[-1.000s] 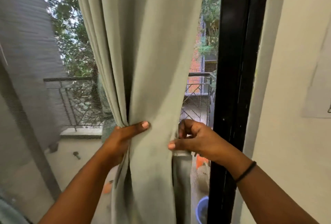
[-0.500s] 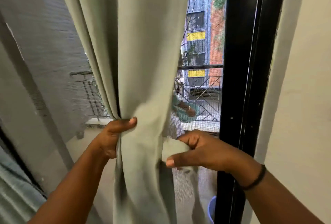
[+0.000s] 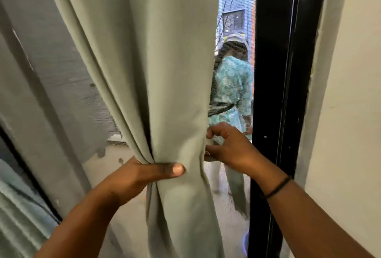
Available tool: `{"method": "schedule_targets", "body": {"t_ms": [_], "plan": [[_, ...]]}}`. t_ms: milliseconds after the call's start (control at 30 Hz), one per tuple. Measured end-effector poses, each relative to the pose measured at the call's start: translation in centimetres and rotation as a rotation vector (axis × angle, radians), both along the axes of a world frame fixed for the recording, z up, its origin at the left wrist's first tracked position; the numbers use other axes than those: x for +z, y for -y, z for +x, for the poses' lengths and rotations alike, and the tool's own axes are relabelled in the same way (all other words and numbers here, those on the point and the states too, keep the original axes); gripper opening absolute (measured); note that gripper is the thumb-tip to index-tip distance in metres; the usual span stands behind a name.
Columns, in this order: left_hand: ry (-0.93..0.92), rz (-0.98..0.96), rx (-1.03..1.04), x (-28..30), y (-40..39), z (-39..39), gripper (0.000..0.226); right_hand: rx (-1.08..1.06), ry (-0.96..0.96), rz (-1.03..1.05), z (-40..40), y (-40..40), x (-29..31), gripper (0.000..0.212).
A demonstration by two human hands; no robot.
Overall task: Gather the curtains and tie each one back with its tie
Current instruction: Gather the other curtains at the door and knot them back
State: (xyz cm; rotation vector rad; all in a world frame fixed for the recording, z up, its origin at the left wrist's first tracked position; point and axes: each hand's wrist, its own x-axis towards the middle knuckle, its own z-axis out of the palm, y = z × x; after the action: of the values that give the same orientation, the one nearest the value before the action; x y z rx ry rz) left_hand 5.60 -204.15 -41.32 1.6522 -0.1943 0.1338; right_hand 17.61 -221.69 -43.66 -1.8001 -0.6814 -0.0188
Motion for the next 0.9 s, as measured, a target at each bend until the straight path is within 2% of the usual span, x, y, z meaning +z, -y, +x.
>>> {"method": "schedule_targets", "body": {"t_ms": [33, 100, 167, 233, 333, 400, 467, 533, 600, 633, 700, 767, 833, 900], "plan": [[0.008, 0.043, -0.030, 0.2, 0.5, -0.2, 0.058, -0.021, 0.044, -0.034, 0.3, -0.3, -0.1, 0.032], [0.027, 0.111, -0.050, 0.5, 1.2, -0.2, 0.044, -0.119, 0.219, -0.234, 0.6, -1.2, -0.2, 0.050], [0.036, 0.145, -0.047, 0.6, 1.6, -0.1, 0.039, -0.232, 0.305, -0.386, 0.3, -1.8, 0.3, 0.048], [0.042, 0.175, -0.026, 0.7, 1.6, 0.1, 0.039, -0.263, 0.261, -0.432, 0.0, -1.8, 0.5, 0.048], [0.063, 0.199, 0.068, 0.2, 0.6, 0.5, 0.042, -0.202, 0.117, -0.209, -0.5, -1.0, 1.0, 0.045], [0.084, 0.249, 0.212, -0.3, 0.0, 1.0, 0.049, -0.226, 0.072, -0.039, -1.4, -0.5, 2.3, 0.033], [0.096, 0.415, 0.470, -1.0, -0.3, 1.6, 0.051, -0.181, 0.015, 0.076, -3.3, -0.9, 3.9, 0.036], [0.139, 0.669, 0.646, -1.3, 0.2, 2.0, 0.044, -0.052, -0.069, 0.082, -6.2, -2.6, 5.0, 0.057], [0.206, 0.935, 0.598, -1.5, 0.4, 2.1, 0.045, -0.121, 0.001, -0.065, -8.7, -5.3, 5.0, 0.073], [0.236, 1.004, 0.555, -1.6, 0.3, 2.0, 0.057, -0.239, 0.073, -0.156, -9.5, -6.6, 4.8, 0.076], [0.249, 1.064, 0.496, -1.8, -0.4, 2.0, 0.059, -0.454, 0.172, -0.214, -9.9, -8.4, 4.2, 0.064], [0.320, 1.100, 0.430, -2.0, -1.9, 1.6, 0.062, -0.545, 0.129, -0.086, -9.4, -9.0, 3.7, 0.033], [0.359, 0.999, 0.306, -2.6, -4.0, 0.9, 0.069, -0.585, 0.057, 0.092, -8.7, -8.6, 3.2, 0.012], [0.351, 0.752, 0.187, -3.2, -6.5, 0.4, 0.066, -0.634, 0.045, 0.143, -8.2, -8.0, 2.8, 0.007]]}}
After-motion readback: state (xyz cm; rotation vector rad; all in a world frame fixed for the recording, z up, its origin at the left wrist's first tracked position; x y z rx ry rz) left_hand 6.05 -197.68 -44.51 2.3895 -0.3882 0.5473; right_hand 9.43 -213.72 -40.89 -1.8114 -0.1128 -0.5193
